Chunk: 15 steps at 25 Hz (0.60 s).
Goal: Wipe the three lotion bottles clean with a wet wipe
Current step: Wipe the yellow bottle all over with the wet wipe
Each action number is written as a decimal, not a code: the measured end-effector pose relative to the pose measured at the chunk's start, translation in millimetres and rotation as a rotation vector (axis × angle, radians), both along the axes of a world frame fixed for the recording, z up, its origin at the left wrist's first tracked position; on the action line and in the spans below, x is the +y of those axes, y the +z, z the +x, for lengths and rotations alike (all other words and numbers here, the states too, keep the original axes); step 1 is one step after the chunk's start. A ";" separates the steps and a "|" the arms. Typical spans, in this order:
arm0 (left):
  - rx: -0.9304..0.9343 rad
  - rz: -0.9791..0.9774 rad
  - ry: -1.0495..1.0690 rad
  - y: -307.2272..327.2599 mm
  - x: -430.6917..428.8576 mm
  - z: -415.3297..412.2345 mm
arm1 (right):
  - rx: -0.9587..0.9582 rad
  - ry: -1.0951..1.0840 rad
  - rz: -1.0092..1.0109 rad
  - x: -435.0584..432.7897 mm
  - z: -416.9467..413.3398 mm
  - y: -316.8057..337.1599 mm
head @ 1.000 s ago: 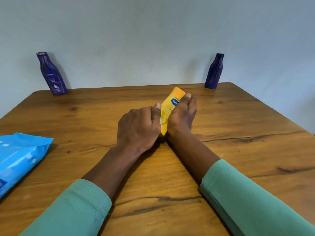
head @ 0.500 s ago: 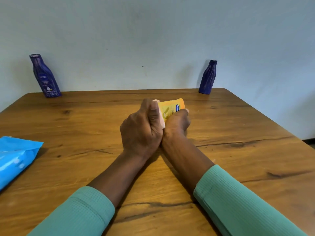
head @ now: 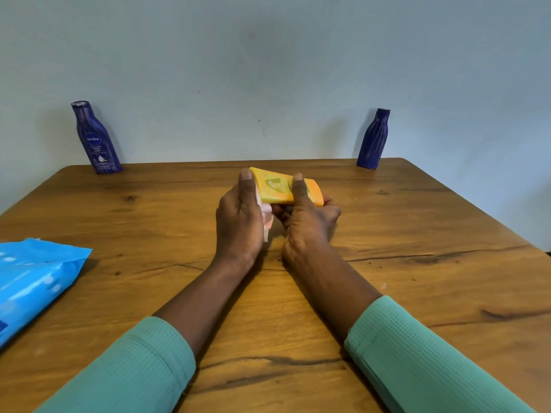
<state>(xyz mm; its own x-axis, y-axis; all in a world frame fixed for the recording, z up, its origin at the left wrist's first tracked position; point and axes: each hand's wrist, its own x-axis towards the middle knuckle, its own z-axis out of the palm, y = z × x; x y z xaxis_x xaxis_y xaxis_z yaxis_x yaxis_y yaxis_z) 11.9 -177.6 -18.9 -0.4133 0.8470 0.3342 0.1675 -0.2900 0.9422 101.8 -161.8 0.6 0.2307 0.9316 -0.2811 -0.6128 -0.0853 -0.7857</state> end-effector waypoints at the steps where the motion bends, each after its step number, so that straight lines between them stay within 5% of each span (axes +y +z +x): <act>1: 0.059 0.014 -0.050 -1.3 0.0 0.0 | 0.033 -0.015 -0.016 2.1 2.0 -0.3; 4: 0.069 0.021 -0.141 0.8 -2.4 -0.4 | 0.033 0.008 -0.006 3.3 6.3 0.2; 9: -0.355 -0.061 -0.022 14.7 -1.4 -18.1 | -0.100 0.206 0.119 -1.7 4.4 -1.8; 15: -0.390 -0.100 0.039 18.3 1.4 -48.7 | -0.257 0.420 0.133 2.8 11.6 -2.4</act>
<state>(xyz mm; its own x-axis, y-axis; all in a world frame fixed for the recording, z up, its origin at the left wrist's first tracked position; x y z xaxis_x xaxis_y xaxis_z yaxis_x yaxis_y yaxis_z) -36.9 -176.1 -0.6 -0.5254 0.8485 0.0628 -0.1990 -0.1943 0.9606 113.3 -159.0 -1.8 -0.1252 0.9827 -0.1367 -0.3331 -0.1715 -0.9272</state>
